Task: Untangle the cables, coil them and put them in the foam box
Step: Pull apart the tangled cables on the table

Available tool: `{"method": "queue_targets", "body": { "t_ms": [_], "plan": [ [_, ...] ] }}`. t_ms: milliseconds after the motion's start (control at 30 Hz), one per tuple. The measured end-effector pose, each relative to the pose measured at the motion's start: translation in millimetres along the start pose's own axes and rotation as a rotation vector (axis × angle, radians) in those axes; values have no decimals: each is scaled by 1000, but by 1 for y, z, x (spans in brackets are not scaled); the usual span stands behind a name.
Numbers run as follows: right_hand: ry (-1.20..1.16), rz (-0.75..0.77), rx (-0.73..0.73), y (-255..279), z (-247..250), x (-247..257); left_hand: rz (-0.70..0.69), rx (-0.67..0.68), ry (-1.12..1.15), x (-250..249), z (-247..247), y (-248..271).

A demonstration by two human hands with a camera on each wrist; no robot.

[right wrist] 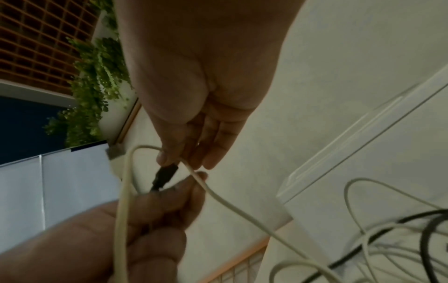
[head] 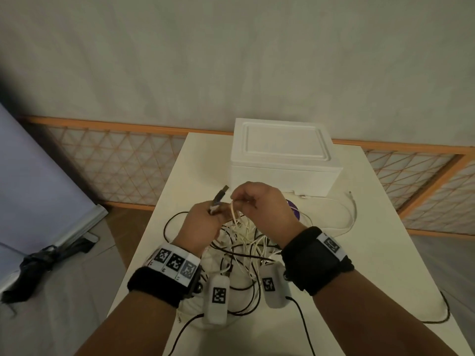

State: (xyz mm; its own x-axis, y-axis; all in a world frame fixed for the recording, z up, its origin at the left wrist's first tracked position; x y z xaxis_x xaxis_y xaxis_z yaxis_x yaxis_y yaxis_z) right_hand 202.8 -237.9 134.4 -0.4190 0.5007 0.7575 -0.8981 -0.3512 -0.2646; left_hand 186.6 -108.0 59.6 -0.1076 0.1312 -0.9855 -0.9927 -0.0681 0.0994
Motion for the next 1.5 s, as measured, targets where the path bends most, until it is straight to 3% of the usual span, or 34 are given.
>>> {"method": "queue_targets", "body": {
  "t_ms": [167,300,367,433,500,633,733,800,967,1033,1200,1267,1333,1433,1500],
  "plan": [
    [-162,-28,-81,4,-6,-5,-49,94,-62,-12,-3,8],
    [-213,-55,-84,6,-16,-5,-86,-59,-9,-11,11,8],
    [-167,-140,64,8,-31,-22,-64,-119,170,-5,18,8],
    [42,-154,286,16,-52,-41,-50,-153,317,-2,22,8],
    [257,-168,400,24,-63,-64,-71,-158,410,-4,23,6],
    [244,-253,290,22,-46,-78,-55,1,476,3,8,-2],
    [133,-182,147,10,-27,-54,58,115,155,26,-16,-4],
    [50,-134,60,5,-16,-37,121,87,15,41,-24,-6],
    [-527,-200,-193,0,19,-42,200,169,-144,56,-38,-3],
    [-626,-249,-188,-3,22,-53,215,150,-129,60,-33,-3],
    [-128,-214,12,-7,5,-62,133,35,452,33,-26,-19],
    [-50,-137,11,-10,3,-52,83,86,378,20,-34,-23],
    [-147,-81,-55,-13,6,-42,54,108,187,18,-42,-24],
    [-394,-198,-113,-12,4,-52,98,13,233,29,-37,-26],
    [-273,-257,-5,-10,-11,-68,117,-37,312,35,-31,-27]
  ]
}}
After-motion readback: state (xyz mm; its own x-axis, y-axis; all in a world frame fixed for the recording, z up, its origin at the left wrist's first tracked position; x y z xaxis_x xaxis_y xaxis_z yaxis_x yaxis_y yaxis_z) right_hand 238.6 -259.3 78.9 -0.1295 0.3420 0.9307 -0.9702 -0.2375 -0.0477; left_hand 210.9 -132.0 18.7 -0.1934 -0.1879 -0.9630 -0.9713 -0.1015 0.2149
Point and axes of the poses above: each hand's wrist, its own y-axis away from the middle knuckle, its own z-axis out of the back of the hand, x = y × z, the point moved 9 cm from there along -y, towards the middle knuckle, and after that the axes turned 3 degrees about -z, right-handed, at the moved point
